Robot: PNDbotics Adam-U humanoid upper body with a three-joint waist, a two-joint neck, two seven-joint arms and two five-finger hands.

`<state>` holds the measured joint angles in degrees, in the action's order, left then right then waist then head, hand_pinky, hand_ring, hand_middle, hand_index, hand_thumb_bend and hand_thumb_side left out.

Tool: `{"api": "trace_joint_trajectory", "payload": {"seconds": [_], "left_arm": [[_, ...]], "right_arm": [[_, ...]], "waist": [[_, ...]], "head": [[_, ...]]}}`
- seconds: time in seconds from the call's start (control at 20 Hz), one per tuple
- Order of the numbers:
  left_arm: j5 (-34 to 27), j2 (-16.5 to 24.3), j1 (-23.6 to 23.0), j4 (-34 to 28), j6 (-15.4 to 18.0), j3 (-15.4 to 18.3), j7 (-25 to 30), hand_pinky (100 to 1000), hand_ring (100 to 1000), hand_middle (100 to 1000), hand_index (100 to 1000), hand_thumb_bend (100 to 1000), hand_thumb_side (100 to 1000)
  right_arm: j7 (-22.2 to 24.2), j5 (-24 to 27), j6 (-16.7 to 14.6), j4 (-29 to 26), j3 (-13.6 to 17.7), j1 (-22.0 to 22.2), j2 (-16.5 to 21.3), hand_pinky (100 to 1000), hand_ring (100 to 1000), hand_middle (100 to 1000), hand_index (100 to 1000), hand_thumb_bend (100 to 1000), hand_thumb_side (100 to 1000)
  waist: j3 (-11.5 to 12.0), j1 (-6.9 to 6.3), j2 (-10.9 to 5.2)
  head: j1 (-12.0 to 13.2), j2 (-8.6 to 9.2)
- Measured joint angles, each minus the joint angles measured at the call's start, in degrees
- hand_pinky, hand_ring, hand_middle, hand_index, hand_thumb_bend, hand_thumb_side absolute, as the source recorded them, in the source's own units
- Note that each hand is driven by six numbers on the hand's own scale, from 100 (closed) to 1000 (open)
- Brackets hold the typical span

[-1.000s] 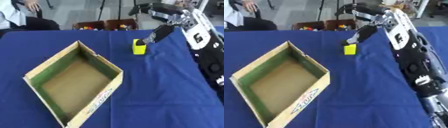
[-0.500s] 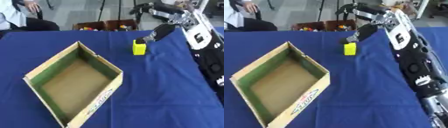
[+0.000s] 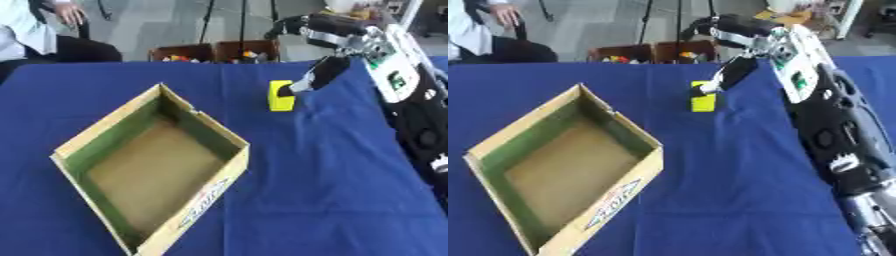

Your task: Pick up objects on the table and place them in the box.

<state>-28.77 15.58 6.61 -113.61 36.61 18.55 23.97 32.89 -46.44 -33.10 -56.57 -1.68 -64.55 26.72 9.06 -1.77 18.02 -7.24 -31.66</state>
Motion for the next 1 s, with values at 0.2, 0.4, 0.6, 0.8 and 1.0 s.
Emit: {"api": "trace_joint_trajectory", "payload": {"seconds": [0.2, 0.4, 0.6, 0.8, 1.0], "left_arm": [[0.03, -0.09, 0.04, 0.0, -0.05, -0.01, 0.17, 748, 671, 848, 958, 100, 1000], [0.09, -0.47, 0.22, 0.0, -0.21, -0.07, 0.34, 748, 671, 848, 958, 100, 1000], [0.13, -0.49, 0.35, 0.0, -0.29, -0.3, 0.44, 748, 670, 848, 957, 100, 1000], [0.34, -0.54, 0.39, 0.0, -0.35, -0.33, 0.68, 748, 669, 846, 956, 100, 1000], [0.49, -1.02, 0.45, 0.0, -0.45, -0.34, 0.87, 749, 668, 846, 956, 100, 1000]], "right_arm": [[-0.08, -2.69, -0.08, 1.28, 0.34, -0.02, -0.37, 932, 1000, 933, 975, 634, 486], [-0.19, -5.7, -0.19, 2.87, 0.6, -0.36, -0.4, 930, 1000, 964, 977, 634, 472], [-0.67, -8.61, -0.67, 4.32, 1.05, -0.47, -0.84, 921, 1000, 942, 973, 621, 414], [-0.32, -11.83, -0.32, 6.81, 2.4, -0.82, -1.3, 918, 1000, 927, 967, 616, 415], [-0.16, -15.16, -0.16, 8.72, 3.08, -1.56, -2.1, 909, 987, 865, 956, 607, 417]], "waist": [[0.0, 0.0, 0.05], [-0.01, 0.0, 0.06], [0.06, 0.0, 0.06], [0.39, 0.0, 0.07], [0.73, 0.0, 0.17]], "head": [[-0.01, 0.01], [-0.19, 0.02], [-0.46, 0.06], [-0.96, 0.54], [-1.43, 0.85]]}}
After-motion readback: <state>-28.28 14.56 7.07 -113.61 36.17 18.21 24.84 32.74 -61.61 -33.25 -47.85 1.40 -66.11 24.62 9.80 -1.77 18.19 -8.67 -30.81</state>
